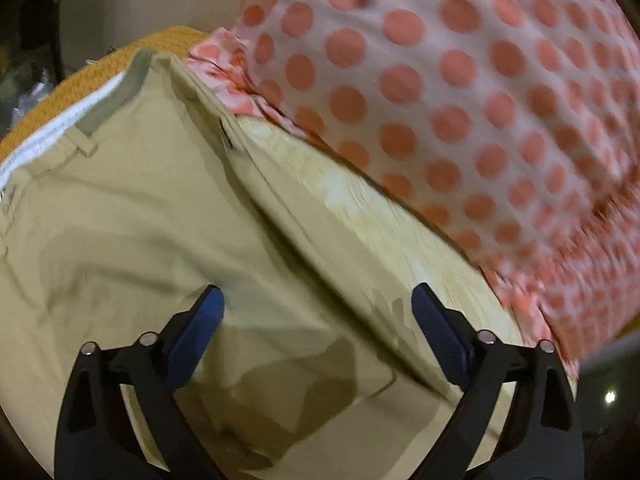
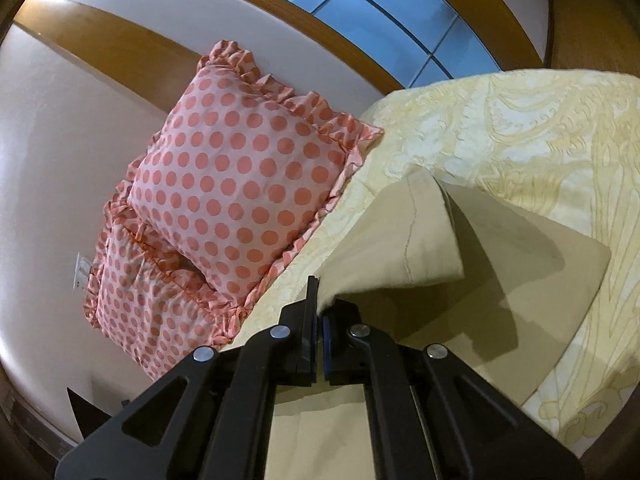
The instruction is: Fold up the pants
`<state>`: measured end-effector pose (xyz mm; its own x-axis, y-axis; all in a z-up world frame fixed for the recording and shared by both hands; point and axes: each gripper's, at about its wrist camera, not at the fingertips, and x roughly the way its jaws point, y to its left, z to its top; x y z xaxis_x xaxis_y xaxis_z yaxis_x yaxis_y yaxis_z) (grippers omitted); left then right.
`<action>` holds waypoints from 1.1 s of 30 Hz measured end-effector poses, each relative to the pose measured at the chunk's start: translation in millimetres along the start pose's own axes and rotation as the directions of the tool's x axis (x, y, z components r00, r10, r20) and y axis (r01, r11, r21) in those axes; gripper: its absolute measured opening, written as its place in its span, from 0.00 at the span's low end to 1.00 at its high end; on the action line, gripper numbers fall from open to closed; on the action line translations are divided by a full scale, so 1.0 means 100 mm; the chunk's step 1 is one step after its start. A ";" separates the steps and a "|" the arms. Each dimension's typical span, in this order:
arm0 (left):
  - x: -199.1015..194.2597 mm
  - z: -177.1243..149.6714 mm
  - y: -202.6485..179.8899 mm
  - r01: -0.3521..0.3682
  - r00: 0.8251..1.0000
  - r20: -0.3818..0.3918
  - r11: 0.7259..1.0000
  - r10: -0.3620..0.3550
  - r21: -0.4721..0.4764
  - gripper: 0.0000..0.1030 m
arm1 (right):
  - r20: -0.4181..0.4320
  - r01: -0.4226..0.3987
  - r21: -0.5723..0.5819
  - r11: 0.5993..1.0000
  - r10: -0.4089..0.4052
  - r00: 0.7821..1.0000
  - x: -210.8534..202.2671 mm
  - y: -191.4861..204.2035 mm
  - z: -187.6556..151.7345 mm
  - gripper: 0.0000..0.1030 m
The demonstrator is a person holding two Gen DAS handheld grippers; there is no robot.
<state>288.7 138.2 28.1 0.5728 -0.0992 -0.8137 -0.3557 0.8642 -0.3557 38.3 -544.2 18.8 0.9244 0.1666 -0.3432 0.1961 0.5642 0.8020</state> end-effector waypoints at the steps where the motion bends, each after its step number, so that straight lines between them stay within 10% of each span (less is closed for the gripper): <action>1: 0.04 0.06 0.00 -0.032 0.999 0.007 0.999 0.032 0.002 0.68 | 0.002 -0.002 -0.004 1.000 0.002 1.000 0.02 0.01 0.01 0.02; 3: 0.11 0.15 0.03 -0.036 0.999 0.006 0.999 0.035 0.020 0.10 | 0.006 0.001 -0.013 1.000 -0.001 1.000 0.05 0.02 0.04 0.01; 5: 0.15 0.16 0.17 0.060 0.998 -0.033 0.998 -0.061 -0.035 0.02 | 0.007 -0.004 -0.017 1.000 0.004 1.000 0.05 0.03 0.05 0.02; 16: -1.71 -0.93 0.93 0.269 0.943 0.191 0.962 -0.273 0.051 0.03 | 0.062 0.007 -0.045 0.999 -0.004 0.998 -0.45 -0.08 0.09 0.02; 22: -1.88 -2.00 1.59 0.233 0.966 0.125 0.971 -0.225 -0.053 0.03 | 0.032 0.101 -0.032 0.994 -0.100 0.994 -0.46 -0.29 -0.03 0.02; 28: -1.83 -2.38 1.82 0.229 0.970 0.106 0.969 -0.219 -0.096 0.05 | 0.024 0.234 -0.048 0.971 -0.233 0.972 -0.57 -0.39 -0.17 0.02; 29: -1.85 -2.40 1.80 0.212 0.973 0.114 0.974 -0.203 -0.076 0.10 | 0.031 0.256 -0.055 0.965 -0.254 0.967 -0.61 -0.39 -0.18 0.08; 32: -1.95 -2.45 1.72 0.175 0.973 0.161 0.984 -0.167 -0.037 0.38 | 0.089 0.322 -0.036 0.946 -0.318 0.944 -0.78 -0.41 -0.22 0.70; 33: -2.01 -2.46 1.72 0.179 0.968 0.184 0.983 -0.171 -0.030 0.43 | 0.112 0.328 -0.031 0.944 -0.323 0.940 -0.83 -0.42 -0.23 0.71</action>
<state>-69.3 185.3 16.8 0.7509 -0.1531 -0.6425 -0.2692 0.8174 -0.5094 -53.8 -563.3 2.1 0.8421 -0.1162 -0.5267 0.4782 0.6125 0.6294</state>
